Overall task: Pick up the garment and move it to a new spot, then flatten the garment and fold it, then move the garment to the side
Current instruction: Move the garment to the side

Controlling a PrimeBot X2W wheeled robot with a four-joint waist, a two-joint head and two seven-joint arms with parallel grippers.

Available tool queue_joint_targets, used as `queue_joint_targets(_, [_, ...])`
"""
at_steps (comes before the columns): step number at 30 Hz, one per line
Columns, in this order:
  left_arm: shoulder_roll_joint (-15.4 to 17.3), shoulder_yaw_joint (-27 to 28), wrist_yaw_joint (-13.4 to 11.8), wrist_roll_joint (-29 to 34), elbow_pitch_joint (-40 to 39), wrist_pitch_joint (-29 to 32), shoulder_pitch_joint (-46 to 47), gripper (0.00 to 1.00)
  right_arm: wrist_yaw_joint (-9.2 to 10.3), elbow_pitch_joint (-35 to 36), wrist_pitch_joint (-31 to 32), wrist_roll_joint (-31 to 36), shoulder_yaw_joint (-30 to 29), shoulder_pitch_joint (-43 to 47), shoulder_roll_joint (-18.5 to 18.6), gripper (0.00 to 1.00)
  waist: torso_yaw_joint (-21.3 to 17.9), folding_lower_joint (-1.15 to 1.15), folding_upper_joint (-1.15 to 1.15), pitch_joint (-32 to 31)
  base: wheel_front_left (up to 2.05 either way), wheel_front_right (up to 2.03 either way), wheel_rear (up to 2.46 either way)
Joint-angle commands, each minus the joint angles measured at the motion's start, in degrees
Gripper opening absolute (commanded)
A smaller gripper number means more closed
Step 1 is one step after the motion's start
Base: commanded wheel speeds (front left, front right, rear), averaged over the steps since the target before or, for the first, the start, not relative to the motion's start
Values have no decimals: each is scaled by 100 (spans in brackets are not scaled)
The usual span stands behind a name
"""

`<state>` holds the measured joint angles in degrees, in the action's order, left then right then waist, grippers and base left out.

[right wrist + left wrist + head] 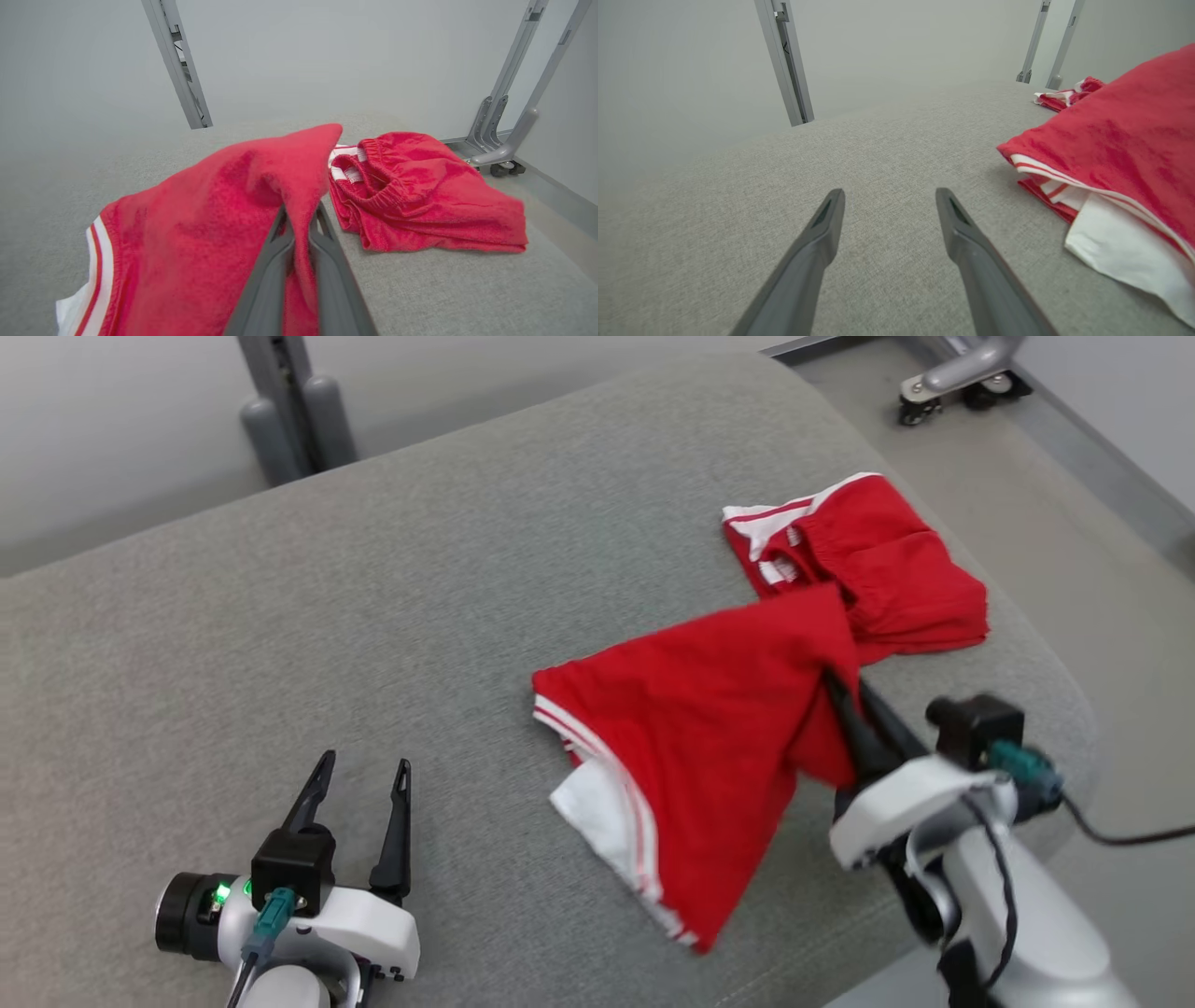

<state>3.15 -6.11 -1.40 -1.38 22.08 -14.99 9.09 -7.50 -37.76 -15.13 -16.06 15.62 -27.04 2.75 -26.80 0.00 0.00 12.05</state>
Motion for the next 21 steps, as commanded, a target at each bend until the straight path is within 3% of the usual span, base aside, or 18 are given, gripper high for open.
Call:
queue_joint_targets(1, [42, 21, 16, 48, -17, -26, 127, 100, 2, -10, -1, 41, -67, -136, 38, 0, 147, 0, 0, 114, 0, 0, 0])
queue_joint_targets(10, [110, -46, 43, 120, -32, -26, 323, 100, 2, -650, -1, 844, -1188, -1392, 164, 0, 802, 0, 0, 543, 0, 0, 0])
queue_joint_targets(21, [128, -170, 17, 133, -115, -26, 597, 100, 2, -1373, 0, 2256, -3502, -2035, 1002, 0, 1391, 0, 0, 872, 0, 0, 0])
